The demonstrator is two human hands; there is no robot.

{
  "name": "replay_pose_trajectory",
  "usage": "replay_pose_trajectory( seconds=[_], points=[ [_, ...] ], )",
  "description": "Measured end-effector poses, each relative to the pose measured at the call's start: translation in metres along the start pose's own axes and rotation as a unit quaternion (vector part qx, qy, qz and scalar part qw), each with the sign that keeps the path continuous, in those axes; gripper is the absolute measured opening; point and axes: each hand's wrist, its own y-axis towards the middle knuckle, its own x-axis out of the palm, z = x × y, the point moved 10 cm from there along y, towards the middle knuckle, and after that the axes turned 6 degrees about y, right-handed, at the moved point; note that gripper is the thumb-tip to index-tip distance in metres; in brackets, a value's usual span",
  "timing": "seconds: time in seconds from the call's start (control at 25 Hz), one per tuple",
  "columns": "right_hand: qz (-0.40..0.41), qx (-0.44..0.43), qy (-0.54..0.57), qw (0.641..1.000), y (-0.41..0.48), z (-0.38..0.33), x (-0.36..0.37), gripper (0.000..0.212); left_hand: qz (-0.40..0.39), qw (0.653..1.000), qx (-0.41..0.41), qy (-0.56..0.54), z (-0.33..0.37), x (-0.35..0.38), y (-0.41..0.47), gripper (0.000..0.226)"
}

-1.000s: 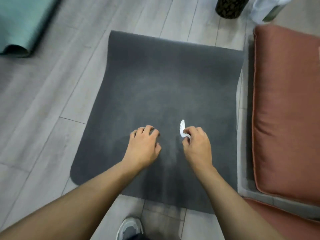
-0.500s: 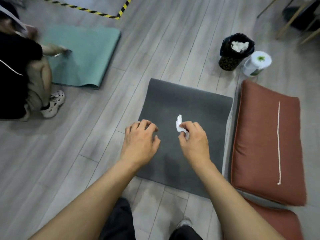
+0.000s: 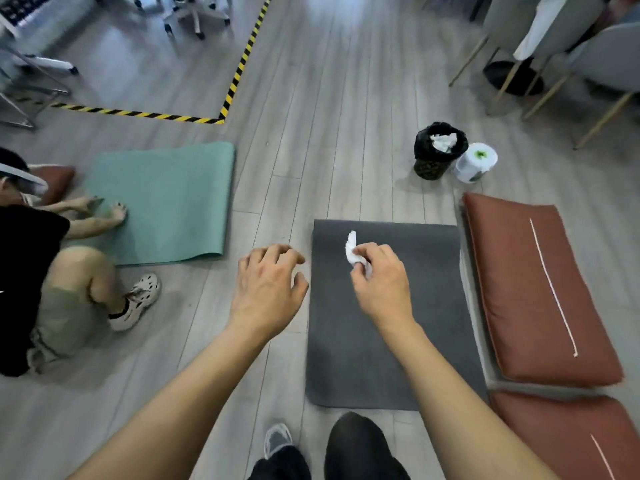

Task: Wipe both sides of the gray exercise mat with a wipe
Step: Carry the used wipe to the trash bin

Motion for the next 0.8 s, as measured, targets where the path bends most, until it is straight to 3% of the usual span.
replay_pose_trajectory(
  seconds=[0.24, 0.48, 0.8],
  points=[
    [0.048, 0.010, 0.003, 0.999, 0.078, -0.041, 0.033, 0.022, -0.006, 0.999, 0.046, -0.018, -0.036, -0.019, 0.091, 0.024],
    [0.090, 0.052, 0.033, 0.994, 0.215, -0.031, 0.079, 0.021, -0.026, 0.995, 0.099, 0.011, -0.061, -0.008, 0.250, 0.025],
    [0.146, 0.113, 0.018, 0.983, 0.415, -0.008, 0.055, 0.022, -0.062, 0.984, 0.167, 0.006, -0.024, -0.003, 0.477, 0.025]
  ],
)
